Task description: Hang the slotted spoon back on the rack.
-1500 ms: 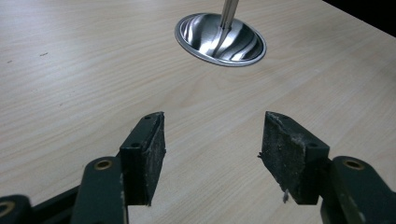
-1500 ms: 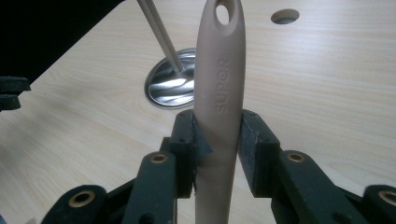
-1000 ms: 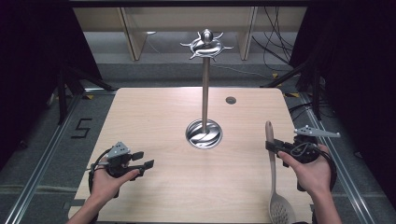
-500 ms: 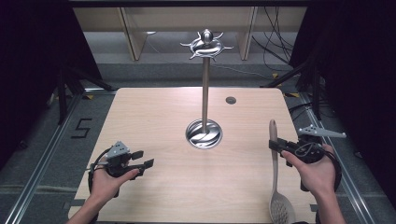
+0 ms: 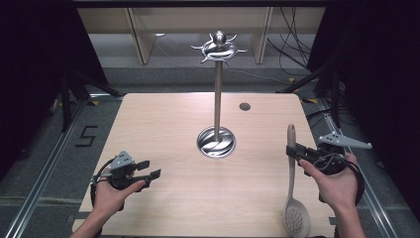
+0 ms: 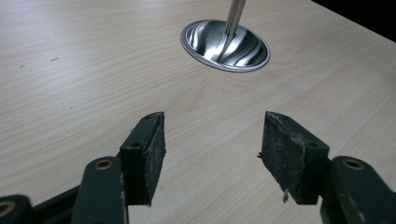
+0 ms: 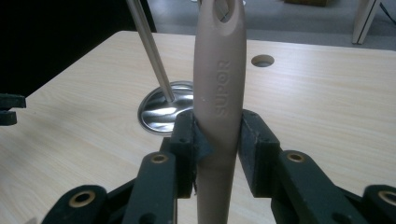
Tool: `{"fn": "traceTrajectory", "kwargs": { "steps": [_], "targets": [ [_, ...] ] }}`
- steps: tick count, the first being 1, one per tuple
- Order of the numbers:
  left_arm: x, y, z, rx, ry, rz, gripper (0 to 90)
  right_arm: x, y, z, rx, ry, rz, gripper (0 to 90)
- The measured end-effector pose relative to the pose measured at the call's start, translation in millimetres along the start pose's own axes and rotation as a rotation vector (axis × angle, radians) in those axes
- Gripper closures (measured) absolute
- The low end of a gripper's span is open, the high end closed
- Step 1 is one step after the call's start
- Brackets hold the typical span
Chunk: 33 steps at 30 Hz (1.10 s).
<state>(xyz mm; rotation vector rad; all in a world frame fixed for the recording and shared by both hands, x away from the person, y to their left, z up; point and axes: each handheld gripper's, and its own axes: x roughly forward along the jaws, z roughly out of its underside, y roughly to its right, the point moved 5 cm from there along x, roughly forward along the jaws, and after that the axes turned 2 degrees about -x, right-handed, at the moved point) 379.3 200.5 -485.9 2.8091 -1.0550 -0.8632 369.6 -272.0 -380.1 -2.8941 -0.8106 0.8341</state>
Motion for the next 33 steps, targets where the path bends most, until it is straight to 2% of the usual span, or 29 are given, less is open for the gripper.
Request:
{"fn": "traceTrajectory", "kwargs": {
  "steps": [2,3,5,6,8,10,11,12,13,18,20,21,23,30,31,33],
  "targets": [
    [-0.5,-1.7,-1.0,0.003,0.002,-0.006,38.7,0.8,-0.5,-0.4,-0.004,0.012,0.004,69.5],
    [-0.1,-1.6,-1.1,0.001,0.004,-0.006,38.7,-0.2,-3.5,-0.1,0.018,0.009,-0.005,69.5],
    [0.2,-1.6,-1.0,0.001,0.004,-0.007,38.7,0.0,-4.1,-0.4,0.011,0.017,-0.006,69.5],
    [0.1,-1.4,-0.8,0.004,-0.003,-0.018,38.7,-0.6,-2.7,-2.5,-0.035,0.044,-0.004,69.5],
    [-0.4,-1.7,-1.2,0.008,-0.001,-0.023,38.6,-1.2,-4.6,-4.3,-0.048,0.068,-0.006,69.5],
    [-0.5,-2.1,-1.4,0.006,0.007,-0.014,38.5,-2.7,-8.3,-5.5,-0.04,0.081,-0.007,69.5],
    [-0.5,-2.1,-1.4,0.006,0.007,-0.014,38.5,-2.9,-7.9,-6.7,-0.062,0.108,0.004,69.5],
    [-0.8,-2.0,-1.5,0.001,0.01,-0.018,38.5,-2.9,-7.9,-6.7,-0.062,0.108,0.004,69.5],
    [-1.5,-2.5,-1.2,0.004,0.006,-0.021,38.5,-2.8,-6.9,-8.1,-0.095,0.138,0.014,69.6],
    [-1.5,-2.6,-0.9,0.005,0.001,-0.021,38.5,-4.2,-8.5,-10.6,-0.129,0.182,0.05,69.6],
    [-0.9,-2.3,-0.6,0.006,0.001,-0.011,38.5,-4.2,-8.4,-10.5,-0.132,0.178,0.044,69.6],
    [-0.6,-2.1,-0.8,0.004,0.005,-0.01,38.5,-4.3,-9.4,-9.9,-0.117,0.176,0.046,69.6],
    [-1.4,-2.8,-0.9,0.007,0.0,-0.023,38.6,-3.7,-8.6,-11.2,-0.144,0.19,0.045,69.5],
    [-1.5,-2.9,-0.8,0.006,0.001,-0.023,38.6,-4.7,-13.9,-14.0,-0.152,0.196,0.055,69.5],
    [-1.6,-2.9,-0.8,0.006,0.001,-0.024,38.6,-5.0,-12.9,-15.8,-0.178,0.212,0.064,69.6],
    [-1.7,-3.0,-0.8,0.006,0.002,-0.024,38.6,-6.7,-15.5,-19.1,-0.186,0.213,0.063,69.6]
  ]
}}
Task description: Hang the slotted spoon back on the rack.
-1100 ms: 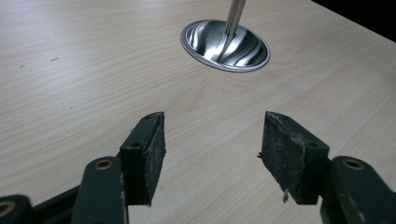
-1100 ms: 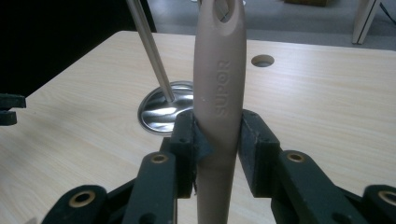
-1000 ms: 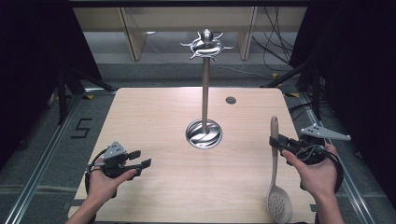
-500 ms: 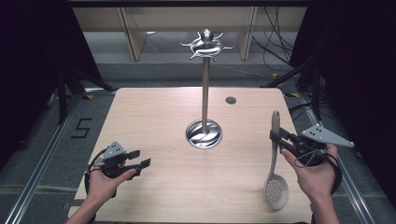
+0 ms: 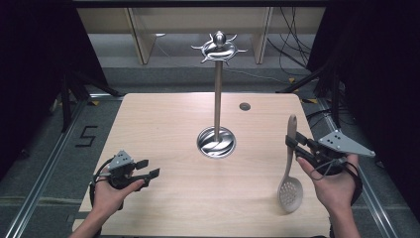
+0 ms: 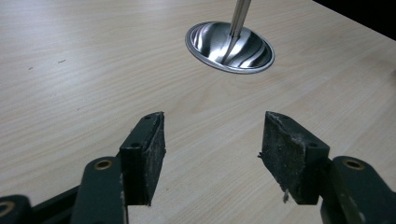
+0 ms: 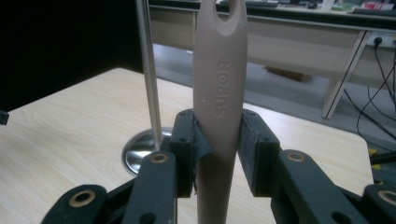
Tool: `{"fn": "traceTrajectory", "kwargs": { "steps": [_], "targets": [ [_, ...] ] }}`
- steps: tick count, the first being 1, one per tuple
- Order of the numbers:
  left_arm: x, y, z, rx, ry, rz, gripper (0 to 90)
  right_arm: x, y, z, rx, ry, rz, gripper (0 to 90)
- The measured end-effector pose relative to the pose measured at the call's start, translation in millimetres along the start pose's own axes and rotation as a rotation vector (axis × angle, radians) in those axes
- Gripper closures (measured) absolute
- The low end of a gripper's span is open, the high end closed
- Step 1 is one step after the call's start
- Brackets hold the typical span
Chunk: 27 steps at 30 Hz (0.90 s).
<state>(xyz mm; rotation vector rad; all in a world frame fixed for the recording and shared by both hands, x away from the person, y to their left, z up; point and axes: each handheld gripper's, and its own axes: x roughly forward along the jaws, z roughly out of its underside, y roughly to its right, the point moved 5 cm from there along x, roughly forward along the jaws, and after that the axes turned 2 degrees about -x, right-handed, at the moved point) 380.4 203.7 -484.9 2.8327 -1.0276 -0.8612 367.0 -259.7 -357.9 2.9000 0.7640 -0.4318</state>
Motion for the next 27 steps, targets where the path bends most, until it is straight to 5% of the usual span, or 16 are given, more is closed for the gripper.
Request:
{"fn": "traceTrajectory", "kwargs": {
  "steps": [10,27],
  "targets": [
    [0.0,-0.4,0.4,-0.003,-0.001,-0.002,38.6,1.1,-2.0,-13.2,0.016,0.058,0.019,69.7],
    [-0.8,-0.7,0.4,0.0,0.005,0.001,38.5,9.0,-11.9,-39.2,-0.038,0.111,0.006,69.6]
  ]
}}
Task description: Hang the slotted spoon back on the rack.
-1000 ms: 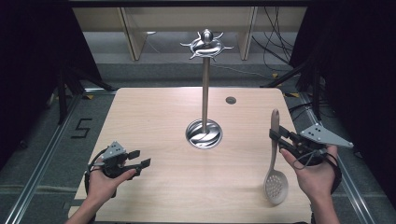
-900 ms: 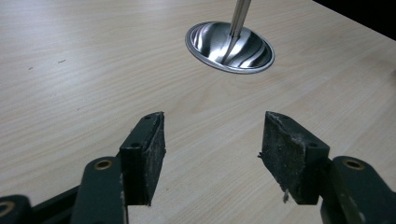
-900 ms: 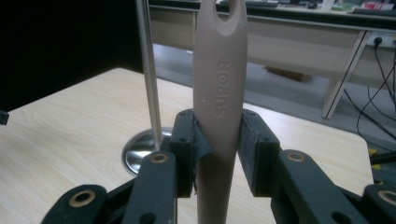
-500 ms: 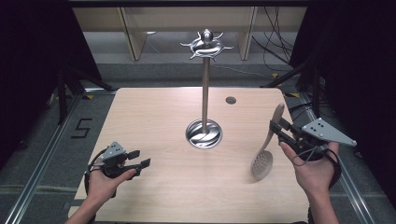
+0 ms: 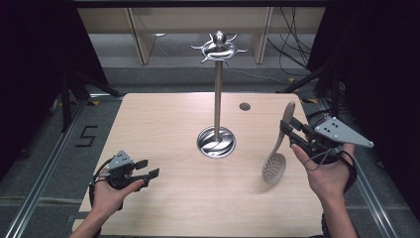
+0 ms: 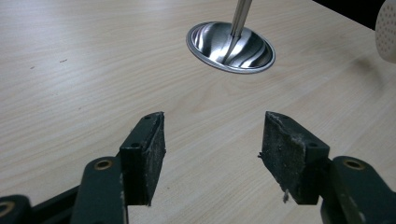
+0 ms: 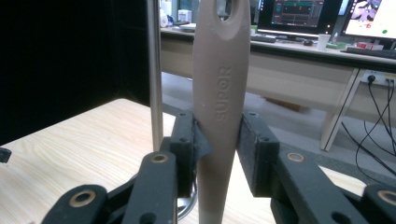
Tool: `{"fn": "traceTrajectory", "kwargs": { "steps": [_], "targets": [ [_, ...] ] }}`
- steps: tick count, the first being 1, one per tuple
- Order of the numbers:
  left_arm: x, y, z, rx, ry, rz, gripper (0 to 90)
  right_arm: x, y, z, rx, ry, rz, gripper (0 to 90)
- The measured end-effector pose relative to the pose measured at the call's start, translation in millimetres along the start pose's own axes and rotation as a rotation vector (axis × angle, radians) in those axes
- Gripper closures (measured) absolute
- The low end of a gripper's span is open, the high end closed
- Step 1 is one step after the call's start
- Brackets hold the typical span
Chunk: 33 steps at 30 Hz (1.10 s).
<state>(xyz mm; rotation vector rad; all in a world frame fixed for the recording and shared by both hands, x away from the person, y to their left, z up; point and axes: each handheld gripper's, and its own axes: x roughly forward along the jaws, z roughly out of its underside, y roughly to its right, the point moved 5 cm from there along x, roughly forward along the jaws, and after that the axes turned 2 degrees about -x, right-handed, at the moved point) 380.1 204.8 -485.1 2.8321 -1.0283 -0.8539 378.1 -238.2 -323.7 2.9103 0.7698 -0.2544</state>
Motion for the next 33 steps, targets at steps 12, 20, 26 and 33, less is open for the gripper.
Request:
{"fn": "traceTrajectory", "kwargs": {
  "steps": [12,20,26,33],
  "targets": [
    [0.0,0.0,0.2,0.002,-0.001,0.001,38.5,15.1,-8.6,-12.1,-0.014,0.03,-0.024,69.6],
    [-0.3,-0.5,0.4,0.005,0.002,0.008,38.5,26.7,-21.5,-18.9,0.005,0.026,-0.048,69.6],
    [-0.4,0.2,0.2,0.0,0.005,0.007,38.4,31.4,-24.5,-22.3,-0.014,0.044,-0.055,69.6],
    [-0.3,0.5,1.2,-0.002,-0.006,-0.004,38.4,36.4,-28.9,-24.8,0.0,0.043,-0.071,69.6]
  ]
}}
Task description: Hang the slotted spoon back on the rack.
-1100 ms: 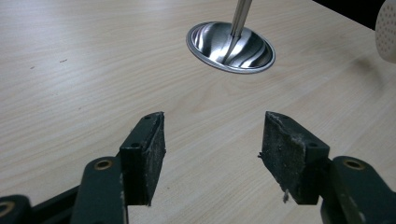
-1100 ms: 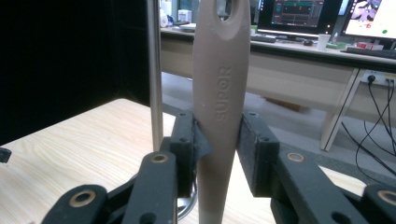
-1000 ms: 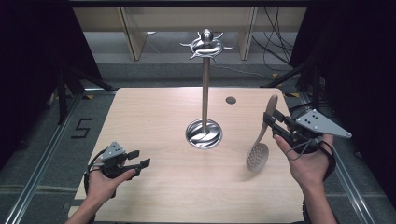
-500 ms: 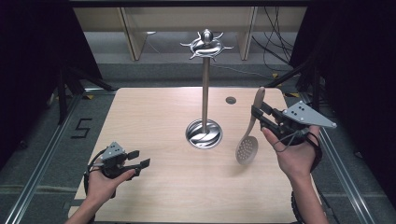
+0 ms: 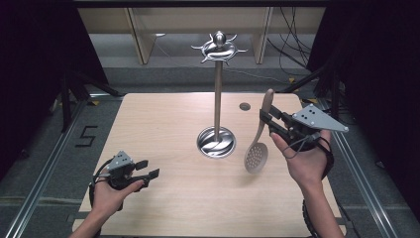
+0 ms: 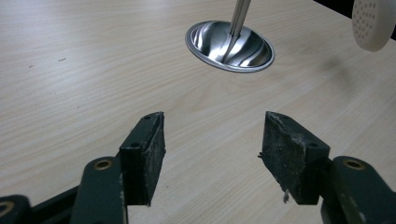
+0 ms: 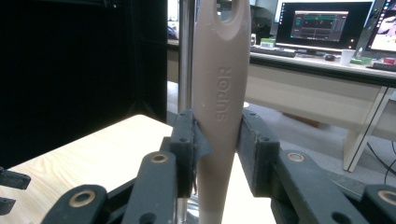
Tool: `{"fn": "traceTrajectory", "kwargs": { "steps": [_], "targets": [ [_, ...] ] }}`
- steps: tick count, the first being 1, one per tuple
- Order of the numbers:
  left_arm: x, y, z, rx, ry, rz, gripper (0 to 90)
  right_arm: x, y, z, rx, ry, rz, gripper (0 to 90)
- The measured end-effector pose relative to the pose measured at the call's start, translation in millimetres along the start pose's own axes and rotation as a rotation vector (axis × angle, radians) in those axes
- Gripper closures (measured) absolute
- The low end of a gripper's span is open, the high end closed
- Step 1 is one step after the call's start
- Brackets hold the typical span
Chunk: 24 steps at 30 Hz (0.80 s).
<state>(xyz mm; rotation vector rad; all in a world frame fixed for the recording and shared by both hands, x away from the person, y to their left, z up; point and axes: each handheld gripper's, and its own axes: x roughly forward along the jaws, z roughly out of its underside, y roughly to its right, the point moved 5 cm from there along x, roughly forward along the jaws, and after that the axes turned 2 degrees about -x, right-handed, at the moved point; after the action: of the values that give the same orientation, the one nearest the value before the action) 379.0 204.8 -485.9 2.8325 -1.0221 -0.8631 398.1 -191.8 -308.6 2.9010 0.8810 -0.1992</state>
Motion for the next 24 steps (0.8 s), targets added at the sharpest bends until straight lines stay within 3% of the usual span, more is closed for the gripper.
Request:
{"fn": "traceTrajectory", "kwargs": {
  "steps": [6,8,9,12,16,24],
  "targets": [
    [0.0,0.0,0.0,-0.001,-0.002,-0.001,38.4,2.7,-1.5,-1.0,0.008,0.007,-0.001,69.5],
    [0.1,-0.2,0.0,-0.003,0.0,0.002,38.4,4.3,-0.9,-2.7,-0.01,0.018,0.001,69.5],
    [0.1,-0.3,0.0,-0.002,0.0,0.002,38.4,5.0,-3.0,-2.7,0.011,0.012,-0.011,69.5],
    [0.2,-0.4,0.2,-0.001,-0.001,0.002,38.4,6.8,-2.0,-4.7,-0.004,0.021,-0.002,69.5],
    [0.1,-0.2,0.1,-0.002,0.0,0.002,38.4,10.0,-4.6,-6.4,0.019,0.02,-0.011,69.5],
    [0.0,-0.3,-0.3,-0.002,0.008,0.011,38.4,13.3,-4.6,-9.0,0.005,0.027,-0.004,69.5]
  ]
}}
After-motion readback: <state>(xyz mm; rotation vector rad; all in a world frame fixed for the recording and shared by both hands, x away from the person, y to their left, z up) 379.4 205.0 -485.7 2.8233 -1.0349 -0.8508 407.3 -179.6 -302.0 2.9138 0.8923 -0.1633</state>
